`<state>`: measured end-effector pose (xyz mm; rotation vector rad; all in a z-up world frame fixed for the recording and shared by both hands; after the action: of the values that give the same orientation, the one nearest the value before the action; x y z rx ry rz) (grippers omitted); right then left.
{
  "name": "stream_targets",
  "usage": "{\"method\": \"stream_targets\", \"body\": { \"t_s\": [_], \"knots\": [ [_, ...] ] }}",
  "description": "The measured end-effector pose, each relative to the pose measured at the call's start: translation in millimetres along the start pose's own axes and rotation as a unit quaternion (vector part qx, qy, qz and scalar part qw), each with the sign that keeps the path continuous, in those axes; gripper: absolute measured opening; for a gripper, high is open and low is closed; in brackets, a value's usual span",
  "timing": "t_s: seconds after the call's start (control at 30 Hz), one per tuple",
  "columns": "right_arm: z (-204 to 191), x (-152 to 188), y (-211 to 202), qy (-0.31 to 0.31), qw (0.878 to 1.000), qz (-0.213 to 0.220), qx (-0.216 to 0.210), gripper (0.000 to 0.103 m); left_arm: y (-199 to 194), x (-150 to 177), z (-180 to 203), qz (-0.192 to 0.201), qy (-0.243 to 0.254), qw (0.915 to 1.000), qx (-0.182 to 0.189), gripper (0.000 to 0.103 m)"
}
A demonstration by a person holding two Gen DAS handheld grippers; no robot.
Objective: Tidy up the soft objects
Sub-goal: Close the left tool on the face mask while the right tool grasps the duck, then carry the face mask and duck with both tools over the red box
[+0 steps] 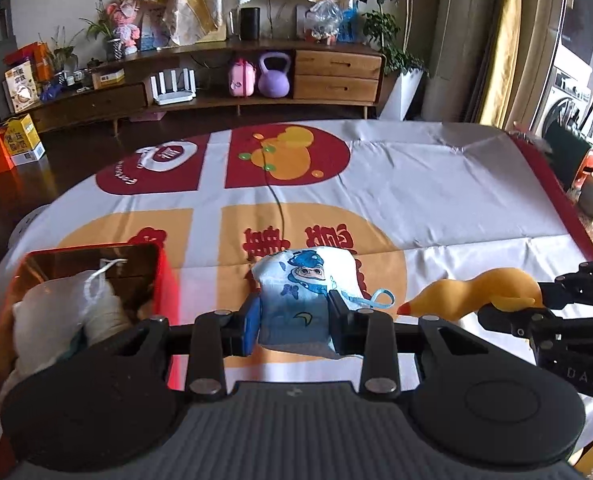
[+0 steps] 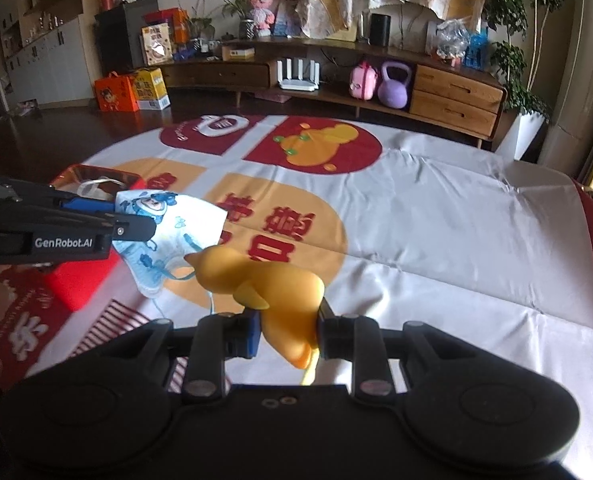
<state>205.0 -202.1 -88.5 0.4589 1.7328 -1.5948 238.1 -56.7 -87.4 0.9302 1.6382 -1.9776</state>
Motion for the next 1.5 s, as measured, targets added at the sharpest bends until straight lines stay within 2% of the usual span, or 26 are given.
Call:
{"method": "stream_targets", "body": {
  "t_s": [0.4,0.73,1.23,1.5],
  "knots": [
    [-43.8,-15.4,-44.1,-0.022,0.999,0.026,-0.019,0.026,-63.2,0.1,-31.7,0.024,-0.022,0.9995,-0.006,0.034],
    [-100.6,-34.0,-49.5,-0.051,0.997,0.036,-0.045,0.027,-102.3,5.8,-80.0,0.042,-0.051,0.9975,-0.025,0.034],
    [-191.1,-58.7,-20.7,-0.092,0.992,0.027,-0.079,0.027,-133.1,30.0,-172.0,0.044,-0.089,0.9926,-0.069,0.034],
    [-216.6,-76.1,12.5,-0.090,0.993,0.016,-0.069,0.028,-128.5,41.1,-215.0,0.032,-0.107,0.9894,-0.092,0.034]
  ]
}}
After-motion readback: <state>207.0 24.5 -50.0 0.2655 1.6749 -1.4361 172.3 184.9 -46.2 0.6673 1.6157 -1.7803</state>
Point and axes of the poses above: each gripper's, at about its wrist camera, not at the fingertips, and y roughly the way its jaws point, z to its right, x to its underside, the point moved 7 cm from there along y, roughly the way its jaws point, and after that the axes turned 4 degrees about x, right-handed, at the moved point
